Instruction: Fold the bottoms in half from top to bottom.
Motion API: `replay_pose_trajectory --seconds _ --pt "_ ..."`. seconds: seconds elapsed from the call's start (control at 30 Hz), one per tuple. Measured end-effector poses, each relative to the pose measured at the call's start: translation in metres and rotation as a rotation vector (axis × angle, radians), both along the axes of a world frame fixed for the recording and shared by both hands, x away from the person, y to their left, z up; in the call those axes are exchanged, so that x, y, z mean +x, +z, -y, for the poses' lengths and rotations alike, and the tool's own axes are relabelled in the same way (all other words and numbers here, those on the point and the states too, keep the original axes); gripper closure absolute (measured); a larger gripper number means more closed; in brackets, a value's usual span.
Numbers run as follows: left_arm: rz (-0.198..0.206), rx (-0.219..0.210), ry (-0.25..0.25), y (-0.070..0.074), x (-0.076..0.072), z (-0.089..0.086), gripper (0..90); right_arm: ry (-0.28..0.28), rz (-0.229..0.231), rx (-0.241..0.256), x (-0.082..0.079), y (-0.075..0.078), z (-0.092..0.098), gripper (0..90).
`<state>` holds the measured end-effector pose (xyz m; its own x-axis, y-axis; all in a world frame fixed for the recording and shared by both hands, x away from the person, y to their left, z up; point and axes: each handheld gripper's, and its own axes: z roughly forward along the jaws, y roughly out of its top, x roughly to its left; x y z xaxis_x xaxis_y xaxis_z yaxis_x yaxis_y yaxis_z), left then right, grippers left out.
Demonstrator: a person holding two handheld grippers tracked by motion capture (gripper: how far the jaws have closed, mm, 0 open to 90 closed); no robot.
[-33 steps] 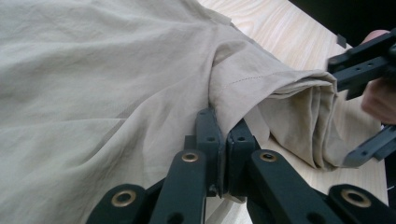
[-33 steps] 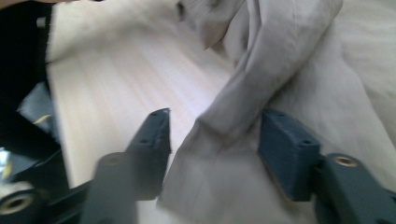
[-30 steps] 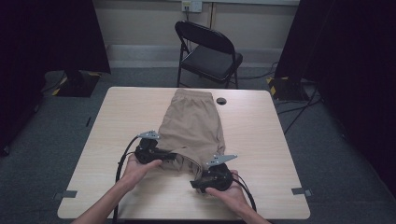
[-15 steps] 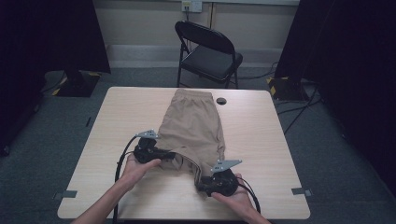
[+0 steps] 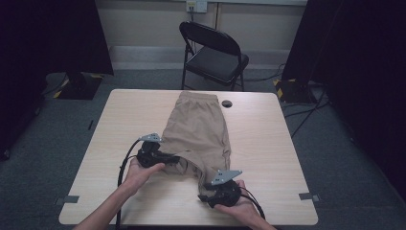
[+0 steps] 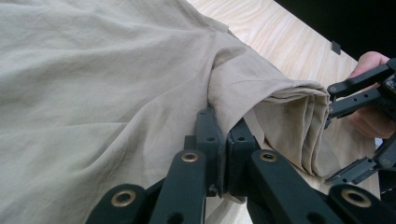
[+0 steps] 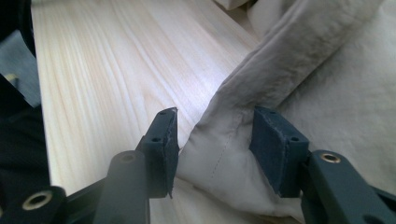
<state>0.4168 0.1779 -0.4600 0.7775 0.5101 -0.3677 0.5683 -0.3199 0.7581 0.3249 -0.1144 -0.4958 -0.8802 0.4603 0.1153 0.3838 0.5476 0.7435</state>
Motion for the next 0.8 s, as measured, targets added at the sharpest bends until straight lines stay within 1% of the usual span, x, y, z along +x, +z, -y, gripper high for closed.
replay_pose_trajectory --seconds 0.03,0.13,0.2,0.27,0.37,0.47,0.5,0.53,0.6,0.63,0.7,0.77,0.8 --pt "0.000 -0.001 -0.001 0.000 0.000 0.000 87.1 0.012 0.021 -0.010 -0.001 0.000 0.000 52.1" --pt "-0.001 0.003 -0.005 0.000 0.000 0.000 87.2 0.030 0.062 -0.034 -0.004 -0.001 -0.001 53.8" --pt "-0.001 -0.002 -0.002 0.000 0.000 0.000 87.2 0.036 0.093 -0.052 -0.005 -0.001 -0.002 58.3" --pt "-0.001 -0.002 -0.002 0.000 0.000 0.000 87.2 0.038 0.104 -0.056 -0.004 -0.001 -0.001 62.1" --pt "-0.001 -0.002 -0.003 0.000 0.000 0.000 87.2 0.043 0.114 -0.063 -0.004 -0.001 -0.001 64.2" --pt "-0.002 -0.003 -0.005 0.000 0.000 -0.001 87.2 0.034 0.117 -0.078 0.000 0.001 0.001 78.3" --pt "-0.003 -0.003 -0.005 0.000 0.000 -0.001 87.2 0.030 0.113 -0.078 0.001 0.001 0.002 83.9" --pt "-0.003 -0.004 -0.004 0.000 -0.001 -0.001 87.2 0.028 0.113 -0.082 0.003 0.001 0.003 85.5" --pt "-0.004 -0.001 -0.005 0.000 0.000 -0.002 87.2 0.018 0.097 -0.087 0.004 0.003 0.002 86.4" --pt "-0.004 -0.001 -0.005 0.000 0.000 -0.003 87.2 0.014 0.079 -0.086 0.005 0.003 0.002 87.3" --pt "-0.004 -0.002 -0.003 0.000 -0.001 -0.004 87.1 0.000 0.007 -0.051 0.011 0.004 0.005 87.8" --pt "-0.001 -0.004 -0.006 0.001 -0.002 -0.005 87.2 0.009 -0.028 -0.032 0.012 0.005 0.007 87.9" --pt "0.000 -0.004 -0.006 0.001 -0.003 -0.007 87.2 0.016 -0.044 -0.012 0.012 0.006 0.008 87.9"
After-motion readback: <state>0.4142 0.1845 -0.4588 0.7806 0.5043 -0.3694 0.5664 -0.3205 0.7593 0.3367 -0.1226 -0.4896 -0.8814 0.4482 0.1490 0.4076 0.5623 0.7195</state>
